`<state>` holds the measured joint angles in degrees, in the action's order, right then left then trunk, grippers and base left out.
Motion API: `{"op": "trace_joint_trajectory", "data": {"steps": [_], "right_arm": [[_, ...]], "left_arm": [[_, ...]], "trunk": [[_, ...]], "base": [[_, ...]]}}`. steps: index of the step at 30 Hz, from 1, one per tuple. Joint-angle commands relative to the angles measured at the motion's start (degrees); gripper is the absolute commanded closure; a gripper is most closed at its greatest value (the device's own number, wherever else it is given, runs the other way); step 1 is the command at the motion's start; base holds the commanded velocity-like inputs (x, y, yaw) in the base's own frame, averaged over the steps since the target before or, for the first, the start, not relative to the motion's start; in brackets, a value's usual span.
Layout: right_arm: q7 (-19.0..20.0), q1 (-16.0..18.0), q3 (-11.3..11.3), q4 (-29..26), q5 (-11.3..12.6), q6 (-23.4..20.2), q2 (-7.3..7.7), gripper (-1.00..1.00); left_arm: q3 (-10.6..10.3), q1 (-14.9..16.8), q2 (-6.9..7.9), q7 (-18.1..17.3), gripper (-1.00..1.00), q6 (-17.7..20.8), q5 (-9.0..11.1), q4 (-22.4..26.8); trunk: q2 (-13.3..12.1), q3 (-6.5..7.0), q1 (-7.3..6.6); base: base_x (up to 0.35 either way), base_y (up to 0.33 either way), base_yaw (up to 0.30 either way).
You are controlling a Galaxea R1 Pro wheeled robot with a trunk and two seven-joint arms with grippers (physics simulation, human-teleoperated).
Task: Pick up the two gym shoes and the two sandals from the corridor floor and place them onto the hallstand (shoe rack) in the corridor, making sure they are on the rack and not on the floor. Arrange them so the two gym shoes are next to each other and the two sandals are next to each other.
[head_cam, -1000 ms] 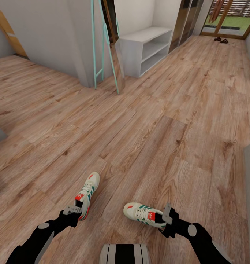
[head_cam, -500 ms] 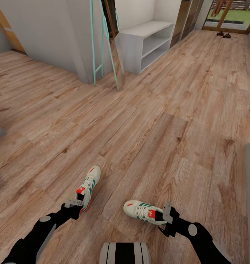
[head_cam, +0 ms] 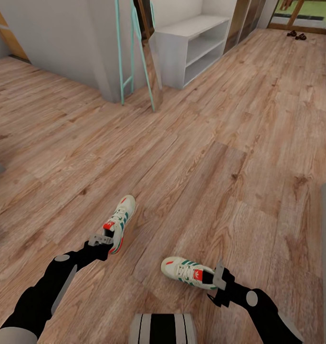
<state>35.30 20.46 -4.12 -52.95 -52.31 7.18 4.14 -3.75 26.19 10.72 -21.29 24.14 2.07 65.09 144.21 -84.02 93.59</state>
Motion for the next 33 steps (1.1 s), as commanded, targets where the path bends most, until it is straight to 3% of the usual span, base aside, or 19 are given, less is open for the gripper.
{"op": "trace_joint_trajectory", "data": {"steps": [1,5,8,24,33], "right_arm": [[0.2,0.0,-0.3,-0.2,-0.6,0.5,-0.03,-1.00],[0.3,0.0,-3.3,-0.8,-0.6,0.5,-0.01,-1.00],[0.2,0.0,-4.1,-0.8,-0.6,0.5,-0.06,-1.00],[0.2,0.0,-4.3,-2.4,-0.7,0.5,-0.27,-1.00],[0.2,0.0,-4.3,-2.8,-0.7,0.5,-0.27,-1.00]], "left_arm": [[-0.1,0.0,0.03,-0.1,1.00,0.4,0.2,0.1],[-0.1,0.0,0.00,-0.1,1.00,0.5,0.2,0.2],[-0.2,-0.1,0.00,-0.1,1.00,0.6,0.2,0.2],[-0.1,-0.3,0.09,-0.1,1.00,0.5,0.1,0.2],[-0.1,-0.2,0.05,-0.1,1.00,0.6,0.2,0.2]], "trunk": [[0.0,-0.07,-0.01],[0.0,-0.11,-0.01],[0.0,-0.14,-0.01],[0.0,-0.84,-0.01],[0.1,-3.13,0.22]], "base": [[0.000,0.000,0.000],[0.000,0.000,0.000],[0.000,0.000,0.000],[0.000,0.000,0.000],[0.000,0.000,0.000]]}}
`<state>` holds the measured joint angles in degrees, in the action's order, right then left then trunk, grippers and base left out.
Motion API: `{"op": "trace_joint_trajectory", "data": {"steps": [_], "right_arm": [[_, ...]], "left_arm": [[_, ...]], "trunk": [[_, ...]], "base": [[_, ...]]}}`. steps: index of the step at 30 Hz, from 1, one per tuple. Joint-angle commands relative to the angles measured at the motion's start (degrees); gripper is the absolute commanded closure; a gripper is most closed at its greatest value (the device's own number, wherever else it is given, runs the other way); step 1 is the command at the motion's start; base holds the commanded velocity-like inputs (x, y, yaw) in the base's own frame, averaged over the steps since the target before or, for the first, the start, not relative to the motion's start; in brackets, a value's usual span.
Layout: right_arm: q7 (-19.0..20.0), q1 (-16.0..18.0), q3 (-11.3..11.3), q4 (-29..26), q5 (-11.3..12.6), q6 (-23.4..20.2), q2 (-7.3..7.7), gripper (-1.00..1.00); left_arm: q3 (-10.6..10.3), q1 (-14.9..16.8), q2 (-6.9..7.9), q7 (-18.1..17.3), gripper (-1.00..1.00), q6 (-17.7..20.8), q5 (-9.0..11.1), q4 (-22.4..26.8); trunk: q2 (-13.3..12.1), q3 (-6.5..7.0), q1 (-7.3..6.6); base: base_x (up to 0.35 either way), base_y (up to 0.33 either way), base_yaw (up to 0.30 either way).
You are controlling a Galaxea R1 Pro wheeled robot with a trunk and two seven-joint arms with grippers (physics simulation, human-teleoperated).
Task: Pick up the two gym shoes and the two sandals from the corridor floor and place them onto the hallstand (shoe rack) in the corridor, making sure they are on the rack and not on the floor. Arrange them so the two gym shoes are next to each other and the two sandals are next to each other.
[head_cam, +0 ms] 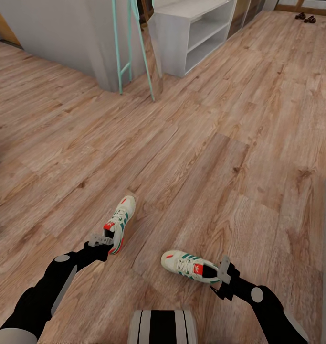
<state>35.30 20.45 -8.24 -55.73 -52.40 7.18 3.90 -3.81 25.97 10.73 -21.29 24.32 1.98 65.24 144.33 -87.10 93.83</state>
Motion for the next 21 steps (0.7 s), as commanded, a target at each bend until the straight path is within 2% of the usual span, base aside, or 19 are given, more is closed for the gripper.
{"op": "trace_joint_trajectory", "data": {"steps": [1,12,21], "right_arm": [[0.2,0.0,-0.2,-0.1,-0.6,0.5,-0.03,-1.00],[0.2,0.0,-0.2,-0.1,-0.6,0.5,-0.04,-1.00],[0.2,0.0,-0.2,-0.1,-0.6,0.5,-0.04,-1.00]], "left_arm": [[-0.1,0.0,0.03,-0.1,1.00,0.4,0.2,0.1],[-0.1,0.0,-0.02,-0.1,1.00,0.4,0.2,0.4],[-0.1,0.0,-0.01,-0.1,1.00,0.4,0.2,0.4]], "trunk": [[0.0,-0.12,-0.01],[0.0,-0.50,-0.01],[0.1,-2.67,0.22]], "base": [[0.000,0.000,0.000],[0.000,0.000,0.000],[0.000,0.000,0.000]]}}
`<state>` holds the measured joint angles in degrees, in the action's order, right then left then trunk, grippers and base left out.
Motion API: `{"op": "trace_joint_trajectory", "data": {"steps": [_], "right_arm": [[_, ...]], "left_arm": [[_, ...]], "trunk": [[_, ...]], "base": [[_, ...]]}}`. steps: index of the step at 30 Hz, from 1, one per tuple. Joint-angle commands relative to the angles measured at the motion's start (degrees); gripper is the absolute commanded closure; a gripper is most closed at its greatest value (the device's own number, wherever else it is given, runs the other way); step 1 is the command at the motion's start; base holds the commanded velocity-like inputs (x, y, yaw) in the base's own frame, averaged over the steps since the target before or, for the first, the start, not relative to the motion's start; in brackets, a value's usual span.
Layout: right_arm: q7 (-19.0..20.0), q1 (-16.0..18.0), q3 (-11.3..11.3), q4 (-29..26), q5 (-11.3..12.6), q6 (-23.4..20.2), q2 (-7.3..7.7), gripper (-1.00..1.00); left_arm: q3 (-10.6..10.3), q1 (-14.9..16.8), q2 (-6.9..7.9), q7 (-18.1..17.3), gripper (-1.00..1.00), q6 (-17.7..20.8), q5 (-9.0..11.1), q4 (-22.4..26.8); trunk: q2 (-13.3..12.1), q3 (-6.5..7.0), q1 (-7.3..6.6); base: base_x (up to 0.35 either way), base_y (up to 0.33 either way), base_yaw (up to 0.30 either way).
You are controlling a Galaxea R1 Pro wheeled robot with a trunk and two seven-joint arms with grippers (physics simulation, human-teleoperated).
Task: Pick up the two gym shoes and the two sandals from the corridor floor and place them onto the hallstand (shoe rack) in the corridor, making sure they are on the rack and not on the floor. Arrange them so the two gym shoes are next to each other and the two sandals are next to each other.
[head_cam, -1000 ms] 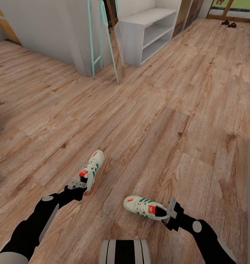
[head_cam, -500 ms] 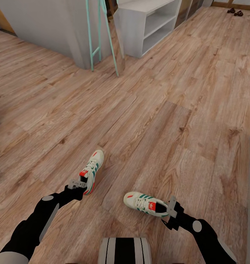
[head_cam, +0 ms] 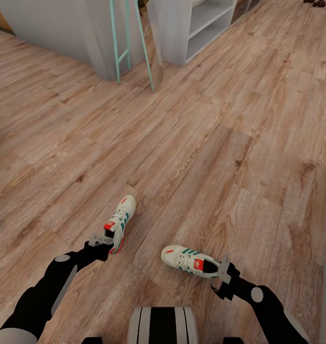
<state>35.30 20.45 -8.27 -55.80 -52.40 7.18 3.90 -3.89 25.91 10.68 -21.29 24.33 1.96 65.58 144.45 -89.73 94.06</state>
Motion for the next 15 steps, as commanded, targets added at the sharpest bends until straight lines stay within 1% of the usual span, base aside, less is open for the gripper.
{"op": "trace_joint_trajectory", "data": {"steps": [1,2,7,15], "right_arm": [[0.2,0.0,-0.2,0.0,-0.6,0.5,-0.03,-1.00],[0.2,0.0,-0.2,-0.1,-0.6,0.5,-0.03,-1.00],[0.2,0.0,-0.2,-0.1,-0.6,0.5,-0.03,-1.00],[0.2,0.0,-0.2,-0.1,-0.6,0.5,-0.03,-1.00]], "left_arm": [[-0.1,0.0,0.04,-0.1,1.00,0.4,0.3,0.1],[-0.1,0.0,0.04,-0.1,1.00,0.4,0.3,0.1],[0.0,0.0,0.01,-0.1,1.00,0.4,0.2,0.1],[-0.1,-0.1,-0.03,-0.1,1.00,0.4,0.3,0.1]], "trunk": [[0.0,-0.33,0.01],[0.0,-0.62,0.04],[0.0,-0.98,0.04],[0.0,-1.14,0.04]], "base": [[0.000,0.000,0.000],[0.000,0.000,0.000],[0.000,0.000,0.000],[0.000,0.000,0.000]]}}
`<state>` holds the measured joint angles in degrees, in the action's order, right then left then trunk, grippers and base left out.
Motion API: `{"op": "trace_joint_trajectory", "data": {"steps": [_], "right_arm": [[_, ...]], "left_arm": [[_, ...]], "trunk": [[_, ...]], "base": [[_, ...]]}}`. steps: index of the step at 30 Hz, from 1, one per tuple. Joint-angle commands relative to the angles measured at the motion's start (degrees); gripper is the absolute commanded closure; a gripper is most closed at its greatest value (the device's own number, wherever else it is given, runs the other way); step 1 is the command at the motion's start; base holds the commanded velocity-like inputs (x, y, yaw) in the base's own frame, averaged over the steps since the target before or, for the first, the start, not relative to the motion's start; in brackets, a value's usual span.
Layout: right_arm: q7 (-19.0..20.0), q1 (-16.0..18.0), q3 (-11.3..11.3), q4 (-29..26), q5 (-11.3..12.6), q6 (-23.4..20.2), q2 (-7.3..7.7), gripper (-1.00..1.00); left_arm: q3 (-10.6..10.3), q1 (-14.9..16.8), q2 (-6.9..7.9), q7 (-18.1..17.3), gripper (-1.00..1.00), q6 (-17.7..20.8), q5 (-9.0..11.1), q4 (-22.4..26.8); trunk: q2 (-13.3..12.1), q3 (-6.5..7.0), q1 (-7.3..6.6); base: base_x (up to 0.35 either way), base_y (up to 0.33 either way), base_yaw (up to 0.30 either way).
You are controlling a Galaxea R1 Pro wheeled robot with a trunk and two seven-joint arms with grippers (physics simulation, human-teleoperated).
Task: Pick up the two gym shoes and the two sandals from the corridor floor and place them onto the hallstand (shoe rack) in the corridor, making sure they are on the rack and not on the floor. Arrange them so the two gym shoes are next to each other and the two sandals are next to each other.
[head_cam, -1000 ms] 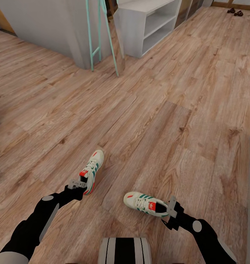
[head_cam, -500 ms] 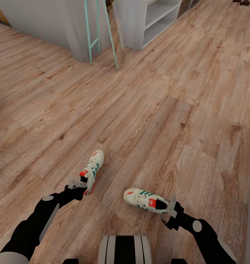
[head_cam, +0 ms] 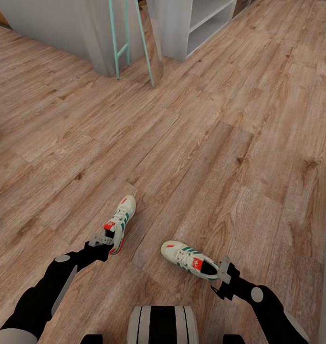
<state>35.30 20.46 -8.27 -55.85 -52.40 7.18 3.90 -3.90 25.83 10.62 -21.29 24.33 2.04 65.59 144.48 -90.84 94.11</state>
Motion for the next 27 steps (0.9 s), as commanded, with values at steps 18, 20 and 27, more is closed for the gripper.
{"op": "trace_joint_trajectory", "data": {"steps": [18,20,27], "right_arm": [[0.2,0.0,-0.2,0.0,-0.6,0.5,-0.03,-1.00],[0.2,0.0,-0.3,0.0,-0.6,0.5,-0.03,-1.00],[0.2,0.0,-1.8,0.0,-0.5,0.5,-0.02,-1.00]], "left_arm": [[-0.1,-0.2,0.03,0.0,1.00,0.3,0.2,0.1],[0.0,-0.2,0.03,0.0,1.00,0.3,0.2,0.1],[0.0,-0.2,0.05,0.0,1.00,0.3,0.2,0.2]], "trunk": [[0.1,-1.35,0.12],[0.1,-1.36,0.12],[0.1,-1.37,0.12]], "base": [[0.000,0.000,0.000],[0.000,0.000,0.000],[0.020,0.000,0.000]]}}
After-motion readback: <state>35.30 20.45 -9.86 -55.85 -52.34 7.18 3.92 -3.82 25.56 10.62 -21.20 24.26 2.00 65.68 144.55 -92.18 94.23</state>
